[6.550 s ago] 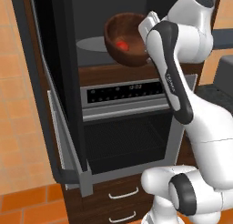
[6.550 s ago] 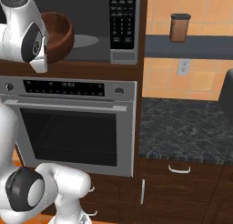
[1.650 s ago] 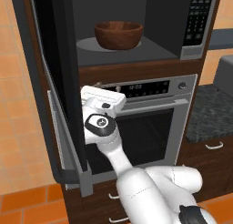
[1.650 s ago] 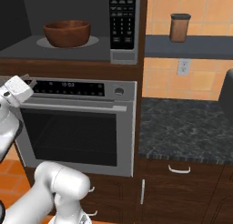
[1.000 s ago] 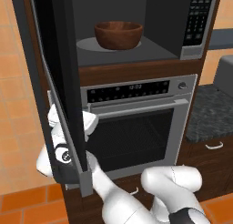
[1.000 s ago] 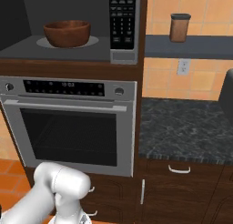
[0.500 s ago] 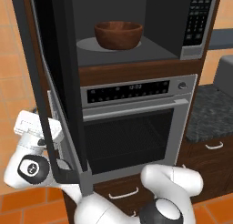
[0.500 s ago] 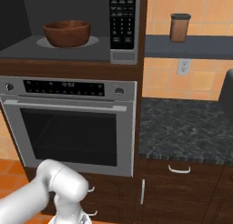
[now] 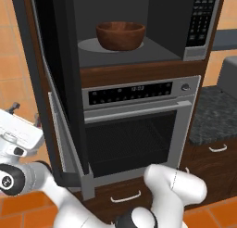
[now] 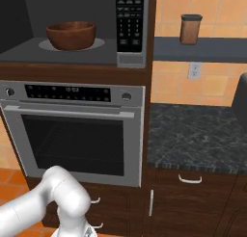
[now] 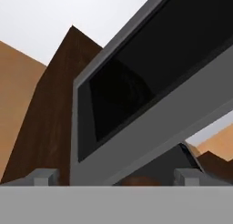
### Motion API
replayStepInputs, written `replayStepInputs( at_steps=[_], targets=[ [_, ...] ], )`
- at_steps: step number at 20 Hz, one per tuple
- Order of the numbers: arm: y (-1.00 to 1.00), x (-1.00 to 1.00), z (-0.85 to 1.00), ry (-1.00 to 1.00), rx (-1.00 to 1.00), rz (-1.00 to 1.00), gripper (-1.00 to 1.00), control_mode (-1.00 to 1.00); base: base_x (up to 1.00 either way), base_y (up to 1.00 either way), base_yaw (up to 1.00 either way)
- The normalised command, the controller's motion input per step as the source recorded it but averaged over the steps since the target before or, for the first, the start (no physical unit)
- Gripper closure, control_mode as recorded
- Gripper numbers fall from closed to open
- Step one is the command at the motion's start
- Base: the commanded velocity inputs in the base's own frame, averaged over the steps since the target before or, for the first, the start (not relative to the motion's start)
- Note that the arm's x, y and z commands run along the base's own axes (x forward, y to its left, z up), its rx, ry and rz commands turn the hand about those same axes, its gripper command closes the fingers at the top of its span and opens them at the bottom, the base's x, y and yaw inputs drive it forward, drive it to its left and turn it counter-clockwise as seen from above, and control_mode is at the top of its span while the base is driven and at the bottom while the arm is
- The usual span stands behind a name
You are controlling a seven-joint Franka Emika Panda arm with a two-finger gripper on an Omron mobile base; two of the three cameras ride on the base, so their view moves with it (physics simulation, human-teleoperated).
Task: Pick the tomato from the sink and place it in the bowl. Then pick the bowl and place it in the microwave. Then close the microwave door and press the start button.
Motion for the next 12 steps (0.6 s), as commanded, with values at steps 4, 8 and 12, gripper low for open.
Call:
replayStepInputs(
  at_steps=[4,8,12],
  targets=[
    [-0.08,-0.19,0.19,-0.22,0.11,0.05,-1.0,-1.0,0.0,0.0,0.0],
    [-0.17,-0.14,0.4,-0.14,0.29,0.05,-1.0,-1.0,0.0,0.0,0.0],
    [-0.35,-0.06,0.58,-0.05,0.33,0.0,-1.0,-1.0,0.0,0.0,0.0]
  ],
)
